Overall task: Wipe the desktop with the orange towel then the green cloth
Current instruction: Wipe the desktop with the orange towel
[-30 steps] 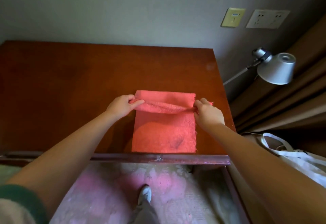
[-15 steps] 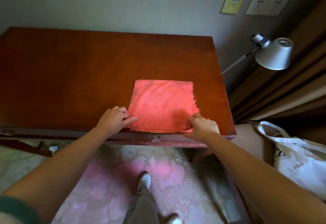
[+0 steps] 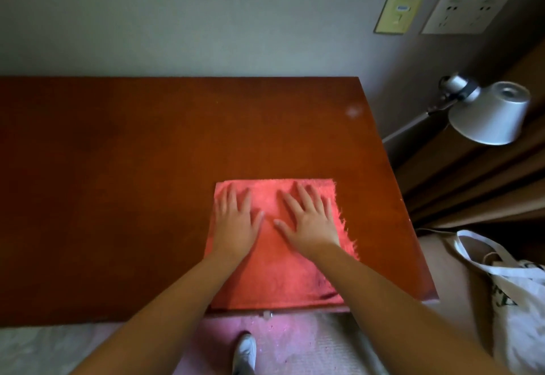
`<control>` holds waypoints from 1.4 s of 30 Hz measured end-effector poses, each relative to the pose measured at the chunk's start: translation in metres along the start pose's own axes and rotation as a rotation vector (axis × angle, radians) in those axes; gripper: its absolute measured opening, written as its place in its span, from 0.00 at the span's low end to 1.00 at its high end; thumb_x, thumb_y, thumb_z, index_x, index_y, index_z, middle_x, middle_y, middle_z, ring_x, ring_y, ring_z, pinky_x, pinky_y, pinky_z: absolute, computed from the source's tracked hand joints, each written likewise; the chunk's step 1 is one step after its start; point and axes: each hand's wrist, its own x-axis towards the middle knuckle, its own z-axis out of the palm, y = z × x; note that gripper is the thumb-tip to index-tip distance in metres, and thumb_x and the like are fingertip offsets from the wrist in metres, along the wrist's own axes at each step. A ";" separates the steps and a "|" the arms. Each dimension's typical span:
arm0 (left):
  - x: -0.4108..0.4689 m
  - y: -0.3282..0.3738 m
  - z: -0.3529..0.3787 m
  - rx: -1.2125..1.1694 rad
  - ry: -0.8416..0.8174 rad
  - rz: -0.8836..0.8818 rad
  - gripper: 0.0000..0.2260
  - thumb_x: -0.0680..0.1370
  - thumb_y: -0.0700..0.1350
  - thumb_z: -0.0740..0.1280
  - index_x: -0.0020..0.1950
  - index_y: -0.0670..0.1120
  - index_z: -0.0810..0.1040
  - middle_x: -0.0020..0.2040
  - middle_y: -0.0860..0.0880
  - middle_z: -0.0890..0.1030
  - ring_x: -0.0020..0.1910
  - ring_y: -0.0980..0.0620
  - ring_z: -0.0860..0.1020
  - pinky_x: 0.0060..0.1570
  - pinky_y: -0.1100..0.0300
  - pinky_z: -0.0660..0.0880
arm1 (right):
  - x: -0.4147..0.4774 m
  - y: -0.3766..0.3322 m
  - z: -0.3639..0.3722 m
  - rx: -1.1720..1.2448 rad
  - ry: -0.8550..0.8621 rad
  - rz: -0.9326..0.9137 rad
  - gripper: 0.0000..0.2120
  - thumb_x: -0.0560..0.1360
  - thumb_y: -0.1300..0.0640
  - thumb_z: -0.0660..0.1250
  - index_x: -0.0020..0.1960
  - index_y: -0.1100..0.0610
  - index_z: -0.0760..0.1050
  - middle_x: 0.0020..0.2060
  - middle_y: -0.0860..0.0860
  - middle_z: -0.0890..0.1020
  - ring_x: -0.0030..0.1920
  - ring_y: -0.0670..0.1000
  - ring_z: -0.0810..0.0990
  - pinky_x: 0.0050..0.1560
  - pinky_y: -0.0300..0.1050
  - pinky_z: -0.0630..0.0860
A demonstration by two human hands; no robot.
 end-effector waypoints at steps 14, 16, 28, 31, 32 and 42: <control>0.148 0.009 0.012 0.136 -0.007 -0.017 0.37 0.73 0.62 0.36 0.78 0.46 0.49 0.76 0.35 0.51 0.76 0.36 0.47 0.72 0.41 0.42 | 0.144 0.015 -0.020 -0.104 0.119 0.061 0.35 0.69 0.31 0.29 0.75 0.39 0.37 0.77 0.48 0.39 0.76 0.57 0.35 0.73 0.62 0.34; 0.169 0.002 0.010 0.129 -0.003 -0.016 0.37 0.72 0.63 0.35 0.78 0.47 0.49 0.77 0.36 0.50 0.76 0.37 0.46 0.73 0.42 0.41 | 0.163 0.014 -0.024 -0.091 0.129 0.065 0.34 0.71 0.30 0.31 0.75 0.38 0.38 0.77 0.48 0.39 0.76 0.57 0.35 0.73 0.62 0.34; 0.289 -0.074 -0.016 0.096 0.090 -0.203 0.43 0.69 0.67 0.39 0.76 0.42 0.55 0.76 0.34 0.53 0.75 0.34 0.51 0.72 0.41 0.41 | 0.300 -0.046 -0.044 -0.095 0.137 -0.089 0.33 0.72 0.32 0.33 0.76 0.39 0.40 0.77 0.48 0.42 0.76 0.58 0.36 0.72 0.64 0.35; 0.320 -0.084 -0.019 0.093 0.096 -0.256 0.41 0.71 0.66 0.42 0.77 0.43 0.52 0.76 0.35 0.50 0.75 0.36 0.49 0.72 0.43 0.39 | 0.332 -0.050 -0.051 -0.089 0.156 -0.115 0.33 0.72 0.32 0.34 0.76 0.38 0.43 0.78 0.47 0.44 0.76 0.57 0.38 0.73 0.63 0.36; 0.328 -0.086 -0.019 0.090 0.101 -0.263 0.39 0.72 0.66 0.44 0.77 0.44 0.52 0.77 0.36 0.50 0.76 0.36 0.49 0.72 0.43 0.39 | 0.341 -0.051 -0.053 -0.090 0.158 -0.117 0.32 0.74 0.32 0.36 0.76 0.38 0.43 0.78 0.47 0.44 0.77 0.57 0.38 0.73 0.63 0.36; 0.368 -0.086 -0.022 0.064 0.146 -0.309 0.34 0.78 0.63 0.52 0.77 0.46 0.50 0.78 0.40 0.48 0.76 0.41 0.47 0.74 0.45 0.40 | 0.388 -0.048 -0.065 -0.047 0.221 -0.164 0.30 0.76 0.33 0.41 0.76 0.39 0.50 0.77 0.46 0.52 0.77 0.54 0.44 0.74 0.60 0.37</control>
